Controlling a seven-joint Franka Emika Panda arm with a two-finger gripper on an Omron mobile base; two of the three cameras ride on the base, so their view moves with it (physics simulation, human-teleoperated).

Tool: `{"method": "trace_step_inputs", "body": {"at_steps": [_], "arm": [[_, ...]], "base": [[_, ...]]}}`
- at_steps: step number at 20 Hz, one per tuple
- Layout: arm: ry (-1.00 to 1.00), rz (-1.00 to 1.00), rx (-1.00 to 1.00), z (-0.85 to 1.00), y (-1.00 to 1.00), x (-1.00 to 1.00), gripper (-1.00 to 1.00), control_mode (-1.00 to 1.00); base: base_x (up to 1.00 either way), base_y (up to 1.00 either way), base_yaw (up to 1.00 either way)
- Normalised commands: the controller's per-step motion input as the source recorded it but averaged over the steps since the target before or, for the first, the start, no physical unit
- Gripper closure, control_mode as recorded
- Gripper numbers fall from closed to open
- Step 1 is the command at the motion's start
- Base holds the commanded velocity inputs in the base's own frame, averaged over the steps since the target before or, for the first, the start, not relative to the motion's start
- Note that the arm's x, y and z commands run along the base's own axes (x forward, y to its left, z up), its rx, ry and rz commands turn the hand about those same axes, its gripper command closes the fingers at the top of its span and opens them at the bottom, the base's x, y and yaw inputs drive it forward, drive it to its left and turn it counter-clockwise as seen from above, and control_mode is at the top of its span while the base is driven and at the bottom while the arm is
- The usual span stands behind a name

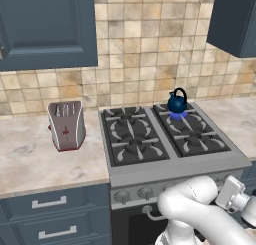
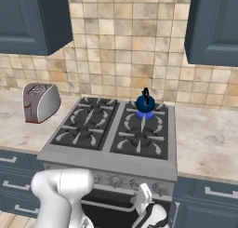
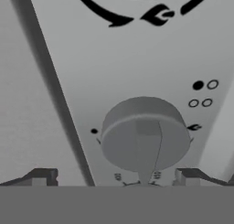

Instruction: Lower the heat of the kettle.

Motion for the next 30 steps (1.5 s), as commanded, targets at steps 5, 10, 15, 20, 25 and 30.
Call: {"method": "trace_step_inputs", "body": {"at_steps": [5, 10, 15, 20, 25, 30], "arm": [[-0.08, 0.0, 0.0, -0.25, 0.0, 0.36, -1.0, -1.0], [-0.07, 0.0, 0.0, -0.3, 0.0, 0.32, -1.0, -1.0], [-0.01, 0.0, 0.0, -0.33, -0.01, 0.23, -1.0, -1.0], [0.0, 0.0, 0.0, -0.2, -0.02, 0.16, -1.0, -1.0], [0.08, 0.0, 0.0, -0.05, -0.02, 0.17, -1.0, -1.0], [0.18, -0.01, 0.0, -0.02, -0.06, 0.13, -1.0, -1.0]], "base": [[0.0, 0.0, 0.0], [0.0, 0.0, 0.0], [0.0, 0.0, 0.0], [0.0, 0.0, 0.0], [0.0, 0.0, 0.0], [0.0, 0.0, 0.0]]}}
